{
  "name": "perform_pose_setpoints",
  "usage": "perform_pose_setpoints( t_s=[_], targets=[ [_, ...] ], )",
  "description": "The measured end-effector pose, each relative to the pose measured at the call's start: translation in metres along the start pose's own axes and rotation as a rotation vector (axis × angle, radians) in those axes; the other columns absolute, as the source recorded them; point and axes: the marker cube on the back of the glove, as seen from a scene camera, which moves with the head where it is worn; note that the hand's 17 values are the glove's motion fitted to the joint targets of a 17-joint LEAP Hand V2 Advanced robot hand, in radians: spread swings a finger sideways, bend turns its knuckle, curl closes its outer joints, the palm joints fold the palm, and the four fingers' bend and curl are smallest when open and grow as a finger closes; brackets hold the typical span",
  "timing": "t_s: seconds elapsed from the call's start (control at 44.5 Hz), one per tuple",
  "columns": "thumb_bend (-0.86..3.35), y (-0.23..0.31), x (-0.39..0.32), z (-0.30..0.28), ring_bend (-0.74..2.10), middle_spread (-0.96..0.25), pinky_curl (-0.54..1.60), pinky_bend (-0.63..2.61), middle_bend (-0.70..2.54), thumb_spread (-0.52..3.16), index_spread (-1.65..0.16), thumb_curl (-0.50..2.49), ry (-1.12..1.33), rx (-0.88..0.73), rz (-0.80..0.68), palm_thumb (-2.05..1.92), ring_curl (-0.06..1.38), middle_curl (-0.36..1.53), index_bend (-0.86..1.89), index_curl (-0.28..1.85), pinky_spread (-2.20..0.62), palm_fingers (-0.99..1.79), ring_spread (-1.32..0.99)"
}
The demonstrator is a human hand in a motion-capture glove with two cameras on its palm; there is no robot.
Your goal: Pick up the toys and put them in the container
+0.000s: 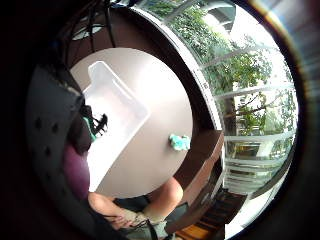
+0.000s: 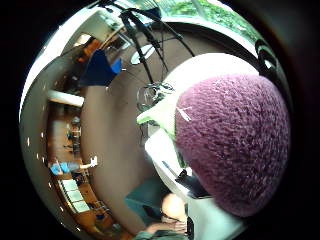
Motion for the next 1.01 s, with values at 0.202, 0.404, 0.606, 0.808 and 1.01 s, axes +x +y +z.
perform_pose_setpoints(
  t_s=[0.202,0.404,0.606,0.808,1.01],
  targets=[
    [-0.04,-0.01,0.006,0.028,1.11,-0.2,0.61,1.25,1.04,0.65,-0.31,1.07,0.044,-0.205,0.151,0.46,0.81,0.87,0.68,1.06,-0.23,0.38,-0.4],
    [-0.08,-0.006,0.015,0.044,0.67,-0.05,0.57,1.34,0.39,1.01,-0.21,0.81,0.042,-0.422,0.151,0.08,0.69,0.64,0.07,0.77,-0.07,-0.55,-0.2],
    [-0.04,0.017,0.073,0.01,0.41,0.02,0.49,1.17,0.19,1.13,-0.15,0.64,0.079,-0.343,0.169,-0.02,0.57,0.53,0.03,0.55,0.01,-0.35,-0.08],
    [-0.04,0.046,0.152,-0.023,0.3,0.02,0.42,1.03,0.17,1.19,-0.15,0.53,0.099,-0.341,0.197,-0.04,0.51,0.49,0.05,0.42,0.04,-0.25,-0.03],
    [-0.02,0.09,0.255,0.001,0.26,0.0,0.36,0.83,0.18,1.25,-0.19,0.45,0.101,-0.41,0.152,-0.01,0.49,0.47,0.09,0.35,0.04,-0.22,-0.02]
  ],
)
